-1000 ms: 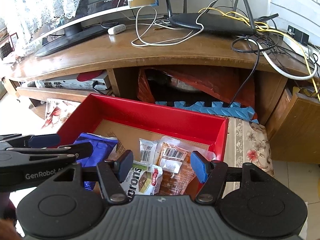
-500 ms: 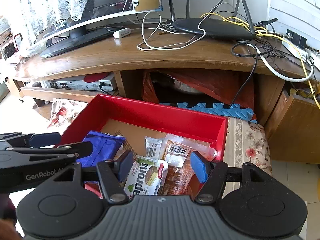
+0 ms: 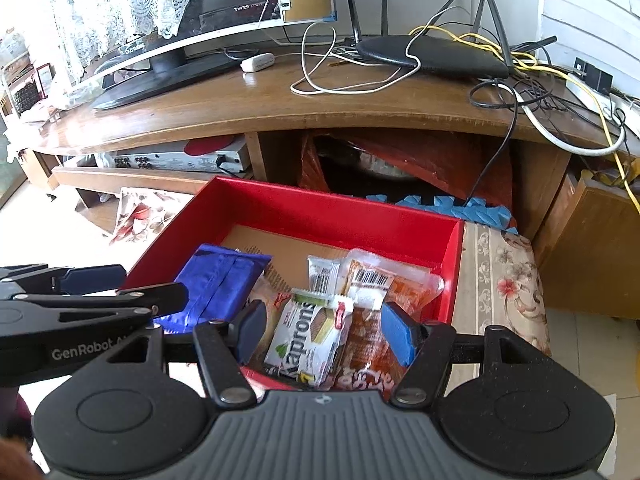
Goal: Organize snacks
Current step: 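Move both grippers back to the snacks on the tablecloth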
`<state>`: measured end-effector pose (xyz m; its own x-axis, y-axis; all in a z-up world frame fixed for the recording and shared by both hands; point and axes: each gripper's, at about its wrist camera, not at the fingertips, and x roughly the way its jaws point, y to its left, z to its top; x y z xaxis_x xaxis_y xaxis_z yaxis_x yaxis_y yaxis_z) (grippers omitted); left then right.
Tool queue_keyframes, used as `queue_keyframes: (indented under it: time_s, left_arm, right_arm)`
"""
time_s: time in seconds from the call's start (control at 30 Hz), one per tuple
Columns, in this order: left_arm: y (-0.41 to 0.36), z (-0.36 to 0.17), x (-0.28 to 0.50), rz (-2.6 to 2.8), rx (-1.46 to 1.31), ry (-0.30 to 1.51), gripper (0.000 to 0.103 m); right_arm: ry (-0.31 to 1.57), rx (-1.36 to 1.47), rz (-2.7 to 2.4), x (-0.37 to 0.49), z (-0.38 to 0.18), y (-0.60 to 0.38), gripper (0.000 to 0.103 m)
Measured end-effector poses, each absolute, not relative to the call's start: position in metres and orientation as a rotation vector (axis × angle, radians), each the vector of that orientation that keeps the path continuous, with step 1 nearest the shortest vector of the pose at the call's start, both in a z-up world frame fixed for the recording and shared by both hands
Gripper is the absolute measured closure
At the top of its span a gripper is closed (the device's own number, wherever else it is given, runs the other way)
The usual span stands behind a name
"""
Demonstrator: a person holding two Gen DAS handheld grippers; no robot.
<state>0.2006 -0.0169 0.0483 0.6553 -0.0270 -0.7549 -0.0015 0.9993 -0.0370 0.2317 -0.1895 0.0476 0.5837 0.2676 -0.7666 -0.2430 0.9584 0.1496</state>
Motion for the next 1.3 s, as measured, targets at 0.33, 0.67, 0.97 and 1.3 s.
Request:
queue_keyframes:
  time_s: [0.33, 0.67, 0.97, 1.3]
  left_arm:
    - [-0.015, 0.046, 0.176, -0.025, -0.030, 0.878, 0.037]
    - [-0.013, 0.033, 0.151, -0.025, -0.026, 0.931, 0.040]
    - [-0.006, 0.008, 0.132, -0.022, -0.063, 1.027, 0.040]
    - [-0.009, -0.008, 0.125, -0.015, -0.082, 1.086, 0.046]
  right_arm:
    - [0.927, 0.023, 0.303, 0.206, 0.045, -0.186, 0.042]
    - [0.967, -0.019, 0.329, 0.177, 0.035, -0.176, 0.043]
    - [1.049, -0.057, 0.337, 0.158, 0.013, -0.167, 0.042]
    - [1.101, -0.064, 0.331, 0.153, -0.001, -0.169, 0.044]
